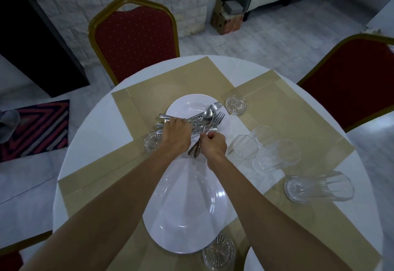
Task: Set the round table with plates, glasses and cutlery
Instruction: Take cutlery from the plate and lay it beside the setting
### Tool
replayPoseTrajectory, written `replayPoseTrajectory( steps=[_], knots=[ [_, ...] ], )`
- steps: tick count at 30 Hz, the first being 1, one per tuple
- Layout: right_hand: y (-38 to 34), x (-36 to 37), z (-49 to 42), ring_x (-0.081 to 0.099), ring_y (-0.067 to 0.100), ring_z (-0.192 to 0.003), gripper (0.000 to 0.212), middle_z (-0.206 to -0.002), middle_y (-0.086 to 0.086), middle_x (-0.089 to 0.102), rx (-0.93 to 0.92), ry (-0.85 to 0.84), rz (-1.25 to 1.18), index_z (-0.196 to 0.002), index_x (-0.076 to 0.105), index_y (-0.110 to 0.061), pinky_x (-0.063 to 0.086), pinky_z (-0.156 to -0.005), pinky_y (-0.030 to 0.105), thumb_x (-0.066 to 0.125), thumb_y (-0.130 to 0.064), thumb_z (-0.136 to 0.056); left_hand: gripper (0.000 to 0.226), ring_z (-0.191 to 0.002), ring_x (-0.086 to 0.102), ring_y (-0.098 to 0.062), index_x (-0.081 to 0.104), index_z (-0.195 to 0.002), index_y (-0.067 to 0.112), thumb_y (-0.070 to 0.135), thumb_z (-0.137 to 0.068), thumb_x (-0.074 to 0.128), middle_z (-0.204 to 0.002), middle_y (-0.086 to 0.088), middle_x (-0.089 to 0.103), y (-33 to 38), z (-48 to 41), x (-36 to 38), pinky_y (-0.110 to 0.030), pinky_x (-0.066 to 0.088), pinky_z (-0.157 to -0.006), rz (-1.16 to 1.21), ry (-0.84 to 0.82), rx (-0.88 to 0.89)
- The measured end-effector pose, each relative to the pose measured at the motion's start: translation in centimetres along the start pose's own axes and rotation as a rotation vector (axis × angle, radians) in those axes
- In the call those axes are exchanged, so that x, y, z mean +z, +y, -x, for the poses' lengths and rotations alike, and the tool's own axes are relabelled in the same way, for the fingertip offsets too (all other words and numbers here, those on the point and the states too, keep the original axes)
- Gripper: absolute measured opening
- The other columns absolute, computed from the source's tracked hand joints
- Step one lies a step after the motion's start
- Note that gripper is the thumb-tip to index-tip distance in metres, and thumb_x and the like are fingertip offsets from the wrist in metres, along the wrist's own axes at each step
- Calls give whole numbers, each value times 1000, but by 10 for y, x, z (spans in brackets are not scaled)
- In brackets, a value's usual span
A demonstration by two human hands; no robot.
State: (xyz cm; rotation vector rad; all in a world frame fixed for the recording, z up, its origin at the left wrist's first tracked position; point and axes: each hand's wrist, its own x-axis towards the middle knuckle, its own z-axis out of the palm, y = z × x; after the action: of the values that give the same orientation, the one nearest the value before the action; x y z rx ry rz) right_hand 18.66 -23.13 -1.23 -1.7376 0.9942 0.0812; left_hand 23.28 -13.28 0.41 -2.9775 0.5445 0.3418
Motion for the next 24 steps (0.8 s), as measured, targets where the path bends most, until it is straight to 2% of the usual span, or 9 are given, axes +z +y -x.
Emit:
replayPoseTrajectory(
  steps=[4, 9, 13, 14, 16, 17, 19, 22, 24],
  knots=[
    [-9, 0, 11, 50, 19, -65, 37, -63, 0, 55, -50, -47, -1, -59, 47, -18, 40, -64, 28, 61, -21, -93, 30, -103, 63, -36, 49, -116, 3, 11, -88, 56, -105, -15, 66, 1, 13, -11, -37, 42, -76, 334, -42, -93],
    [-18, -6, 31, 45, 16, -59, 38, -58, -2, 49, -141, -142, 29, -58, 46, -19, 37, -61, 29, 61, -21, -92, 4, -80, 53, -24, 47, -98, 12, 12, -94, 46, -83, -5, 54, 0, 36, -16, -35, 39, -65, 962, -92, -288],
    [-17, -24, 50, 45, 13, -58, 39, -58, -4, 49, -237, -213, 49, -57, 47, -19, 37, -59, 27, 63, -20, -92, 17, -81, 61, -20, 54, -87, 24, 15, -96, 43, -92, -2, 67, 4, 61, -11, -37, 52, -71, 1268, -9, -408],
    [-15, -30, 55, 44, 12, -56, 39, -57, -6, 49, -252, -239, 58, -56, 48, -20, 37, -58, 27, 64, -23, -92, 21, -77, 61, -17, 57, -86, 26, 18, -99, 42, -90, 0, 67, 7, 68, -11, -33, 53, -63, 1324, 7, -425],
    [-11, -40, 68, 44, 11, -54, 38, -55, -8, 50, -277, -286, 66, -57, 52, -20, 39, -58, 27, 66, -27, -92, 27, -65, 56, -9, 62, -88, 22, 21, -103, 40, -79, 4, 64, 13, 84, -13, -19, 40, -43, 1450, 24, -475],
    [-8, -45, 74, 45, 11, -54, 35, -55, -7, 52, -289, -305, 66, -60, 56, -19, 40, -59, 28, 65, -28, -92, 28, -61, 54, -8, 65, -90, 21, 23, -103, 40, -75, 5, 62, 15, 91, -13, -17, 36, -41, 1502, 29, -505],
    [0, -58, 87, 49, 10, -56, 28, -59, -7, 56, -317, -335, 68, -68, 63, -17, 43, -60, 30, 65, -29, -93, 27, -58, 54, -11, 69, -91, 19, 26, -102, 44, -72, 3, 61, 21, 109, -13, -22, 38, -45, 1586, 42, -540],
    [14, -77, 105, 53, 11, -60, 23, -61, -7, 59, -352, -366, 63, -75, 69, -15, 47, -64, 34, 64, -29, -94, 27, -66, 57, -14, 72, -88, 19, 27, -100, 50, -74, -1, 64, 33, 140, -15, -33, 49, -65, 1698, 49, -545],
    [25, -91, 117, 55, 11, -62, 21, -63, -6, 61, -369, -377, 58, -77, 70, -15, 50, -67, 36, 64, -28, -93, 26, -63, 57, -16, 74, -89, 19, 28, -99, 53, -71, -1, 65, 45, 163, -18, -34, 46, -61, 1713, 56, -532]
  ],
)
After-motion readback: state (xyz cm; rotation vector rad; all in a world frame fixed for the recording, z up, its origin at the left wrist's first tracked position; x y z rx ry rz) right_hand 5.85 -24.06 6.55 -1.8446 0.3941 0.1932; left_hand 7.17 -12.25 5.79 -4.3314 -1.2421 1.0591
